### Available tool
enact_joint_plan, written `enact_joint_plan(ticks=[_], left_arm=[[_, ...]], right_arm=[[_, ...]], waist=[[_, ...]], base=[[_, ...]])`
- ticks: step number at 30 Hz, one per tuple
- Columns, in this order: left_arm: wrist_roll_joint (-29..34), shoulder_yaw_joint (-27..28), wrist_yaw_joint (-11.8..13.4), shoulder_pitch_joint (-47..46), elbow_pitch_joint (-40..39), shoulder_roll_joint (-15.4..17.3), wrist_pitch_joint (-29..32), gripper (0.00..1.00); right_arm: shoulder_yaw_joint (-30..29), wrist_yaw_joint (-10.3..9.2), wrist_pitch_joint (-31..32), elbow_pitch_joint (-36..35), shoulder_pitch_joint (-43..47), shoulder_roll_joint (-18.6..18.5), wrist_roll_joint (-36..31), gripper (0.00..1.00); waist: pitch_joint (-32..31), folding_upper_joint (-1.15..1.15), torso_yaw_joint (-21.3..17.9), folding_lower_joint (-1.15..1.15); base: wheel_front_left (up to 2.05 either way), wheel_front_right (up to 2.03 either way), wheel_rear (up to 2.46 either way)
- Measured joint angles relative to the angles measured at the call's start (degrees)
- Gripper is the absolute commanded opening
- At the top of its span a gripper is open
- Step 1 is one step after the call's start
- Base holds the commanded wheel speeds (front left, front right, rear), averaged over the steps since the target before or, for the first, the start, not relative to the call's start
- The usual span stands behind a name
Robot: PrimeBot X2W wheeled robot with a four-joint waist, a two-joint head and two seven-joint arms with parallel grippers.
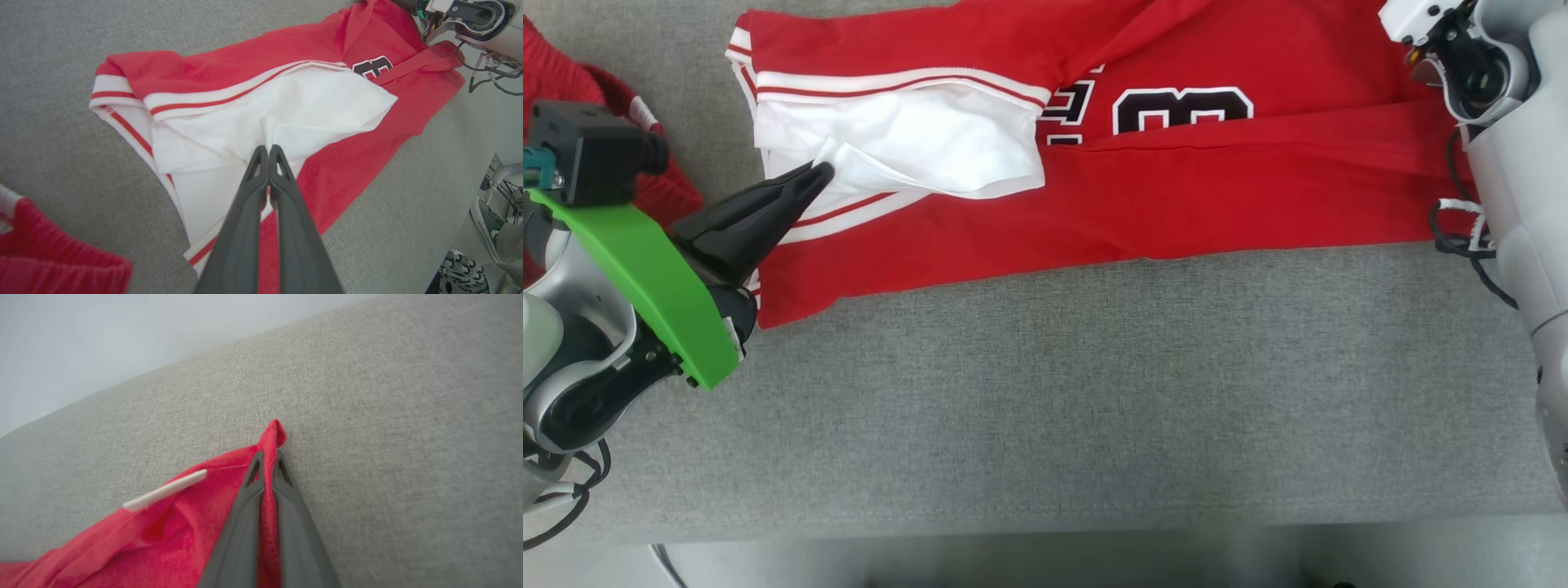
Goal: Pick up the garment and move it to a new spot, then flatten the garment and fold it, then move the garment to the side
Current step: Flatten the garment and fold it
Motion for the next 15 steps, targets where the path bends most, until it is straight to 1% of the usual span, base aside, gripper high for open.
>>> enact_joint_plan(ticks=[4,9,12,13,15], left_arm=[[0.00,-0.71,0.00,0.02,0.92,0.27,-1.19,0.00],[-0.11,-1.44,0.00,0.24,2.47,2.00,-3.63,0.00],[-0.75,-1.40,0.00,0.66,3.24,2.18,-5.34,0.00],[-0.75,-1.40,0.00,0.66,3.24,2.18,-5.34,0.00],[-1.20,-1.66,0.00,1.29,3.26,2.16,-6.11,0.00]], right_arm=[[0.13,0.71,-2.67,0.79,0.03,0.68,0.00,0.00],[0.52,1.92,-7.66,0.77,0.55,0.78,-0.43,0.00],[0.89,2.59,-10.94,0.55,1.19,0.85,-0.64,0.00],[0.89,2.59,-10.94,0.55,1.19,0.85,-0.64,0.00],[1.16,2.94,-12.94,0.40,2.07,0.70,-0.73,0.00]], waist=[[-0.87,0.00,-0.66,0.00],[-2.22,0.00,-1.82,0.00],[-3.14,0.00,-2.54,0.00],[-3.14,0.00,-2.54,0.00],[-3.82,0.00,-2.94,0.00]], base=[[0.00,0.00,0.00],[0.00,0.00,0.00],[0.00,0.00,0.00],[0.00,0.00,0.00],[0.00,0.00,0.00]])
